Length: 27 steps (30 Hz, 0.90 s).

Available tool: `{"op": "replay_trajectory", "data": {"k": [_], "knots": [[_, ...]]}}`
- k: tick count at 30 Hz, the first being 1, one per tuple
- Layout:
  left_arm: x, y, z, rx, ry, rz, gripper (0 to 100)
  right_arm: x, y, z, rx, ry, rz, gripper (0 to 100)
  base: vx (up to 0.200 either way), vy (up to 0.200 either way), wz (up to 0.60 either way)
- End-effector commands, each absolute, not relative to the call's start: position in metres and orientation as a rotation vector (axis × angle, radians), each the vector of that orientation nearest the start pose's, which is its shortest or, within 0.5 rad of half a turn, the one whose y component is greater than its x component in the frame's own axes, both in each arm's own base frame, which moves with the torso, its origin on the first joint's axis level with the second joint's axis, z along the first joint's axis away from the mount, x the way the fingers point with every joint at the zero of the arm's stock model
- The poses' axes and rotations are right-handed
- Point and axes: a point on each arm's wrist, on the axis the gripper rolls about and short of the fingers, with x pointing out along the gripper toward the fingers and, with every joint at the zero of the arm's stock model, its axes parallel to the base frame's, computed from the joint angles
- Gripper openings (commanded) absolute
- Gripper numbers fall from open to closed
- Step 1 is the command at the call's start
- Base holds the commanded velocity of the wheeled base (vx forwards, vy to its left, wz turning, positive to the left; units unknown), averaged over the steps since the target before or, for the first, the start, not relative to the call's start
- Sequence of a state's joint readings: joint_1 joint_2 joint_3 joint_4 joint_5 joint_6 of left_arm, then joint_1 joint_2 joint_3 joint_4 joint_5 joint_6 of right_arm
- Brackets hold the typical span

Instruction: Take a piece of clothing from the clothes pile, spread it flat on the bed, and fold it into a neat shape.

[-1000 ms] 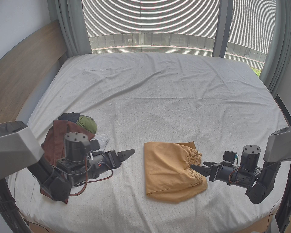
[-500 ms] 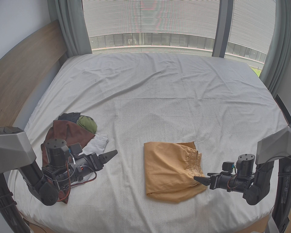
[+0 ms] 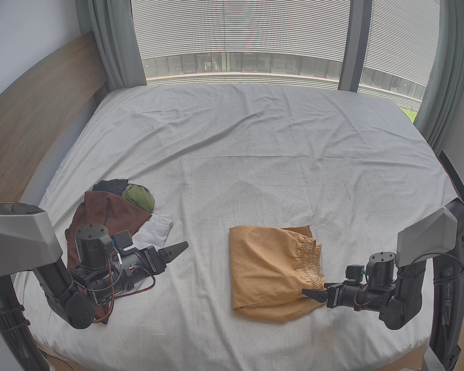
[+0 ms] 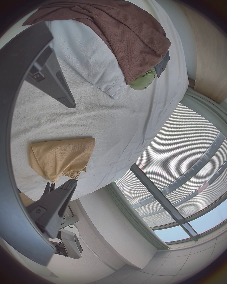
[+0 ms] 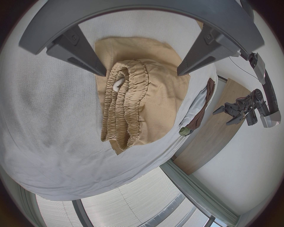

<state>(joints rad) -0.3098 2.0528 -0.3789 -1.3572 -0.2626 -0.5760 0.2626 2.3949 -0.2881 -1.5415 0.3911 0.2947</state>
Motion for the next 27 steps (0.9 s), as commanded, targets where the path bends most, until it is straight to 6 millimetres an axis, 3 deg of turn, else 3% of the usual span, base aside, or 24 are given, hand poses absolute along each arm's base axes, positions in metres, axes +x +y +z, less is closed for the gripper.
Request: {"op": "replay_trajectory", "data": {"k": [1,6,7,17,22,27], "knots": [[0.277,-0.095,0.051,-0.548,0.479,-0.457,100,0.271,0.083,-0.046,0.315,0.677,0.545,100,0.000,0.000,0.00],[0.277,-0.095,0.051,-0.548,0.481,-0.458,100,0.276,0.088,-0.049,0.306,0.667,0.530,100,0.000,0.000,0.00],[0.277,-0.095,0.051,-0.548,0.481,-0.458,100,0.276,0.088,-0.049,0.306,0.667,0.530,0,0.000,0.000,0.00],[0.277,-0.096,0.048,-0.547,0.491,-0.458,100,0.274,0.089,-0.045,0.306,0.660,0.535,0,0.000,0.000,0.00],[0.278,-0.097,0.045,-0.547,0.491,-0.458,100,0.268,0.087,-0.024,0.317,0.619,0.539,0,0.000,0.000,0.00],[0.279,-0.097,0.042,-0.546,0.498,-0.454,100,0.264,0.083,-0.016,0.317,0.609,0.534,0,0.000,0.000,0.00]]}}
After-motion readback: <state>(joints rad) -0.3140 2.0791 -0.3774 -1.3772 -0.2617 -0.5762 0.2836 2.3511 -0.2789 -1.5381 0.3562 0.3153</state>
